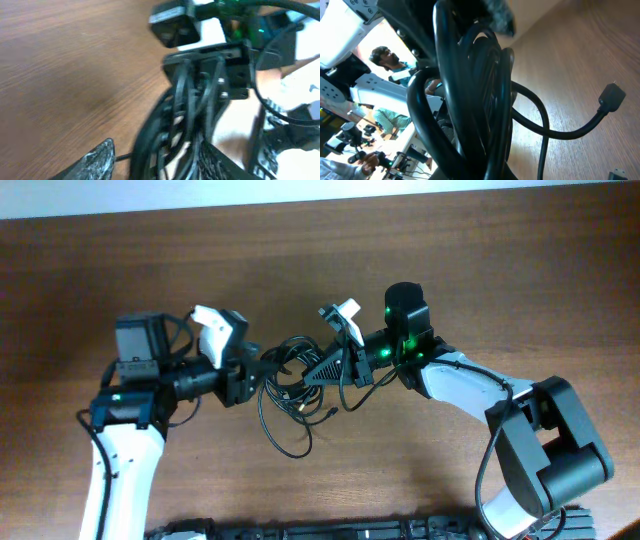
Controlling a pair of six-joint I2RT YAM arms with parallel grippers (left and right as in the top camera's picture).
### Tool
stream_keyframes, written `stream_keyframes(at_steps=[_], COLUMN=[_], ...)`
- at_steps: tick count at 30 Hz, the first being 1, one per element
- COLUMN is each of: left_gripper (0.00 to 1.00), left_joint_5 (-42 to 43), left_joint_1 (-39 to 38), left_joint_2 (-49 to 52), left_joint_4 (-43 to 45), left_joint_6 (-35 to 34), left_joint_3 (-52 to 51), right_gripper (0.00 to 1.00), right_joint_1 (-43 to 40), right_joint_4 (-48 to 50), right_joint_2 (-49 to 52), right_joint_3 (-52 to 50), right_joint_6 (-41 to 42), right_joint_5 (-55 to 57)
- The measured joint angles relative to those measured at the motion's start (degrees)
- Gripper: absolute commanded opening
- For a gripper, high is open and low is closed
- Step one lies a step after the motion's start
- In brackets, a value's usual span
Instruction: Untangle cables
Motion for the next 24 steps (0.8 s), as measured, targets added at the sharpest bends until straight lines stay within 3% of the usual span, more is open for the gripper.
stream_keyframes(at_steps=[3,10,22,24], left_gripper=[0.39,0.42,0.3,0.22], left_joint_5=[-1.0,-5.9,-7.0,-6.9], left_joint_1=[-1.7,-1.9,-2.1,-2.2], left_joint_2=[0.0,0.0,4.7,5.9], left_joint_4=[0.0,-2.6,-3.0,-2.9], left_joint_6=[0.3,0.4,0.4,0.4], left_joint_3=[0.0,0.0,0.0,0.0], right_gripper=[0.04,0.04,0.04,0.04], right_joint_1=[0.0,0.0,0.0,0.0], right_joint_4=[0.0,0.0,0.0,-0.1], right_joint_2=[0.0,0.0,0.0,0.0], right_joint_3=[0.0,0.0,0.0,0.0], right_joint_6=[0.0,0.2,0.2,0.2], right_joint_5=[-0.2,-0.6,-0.3,-0.1])
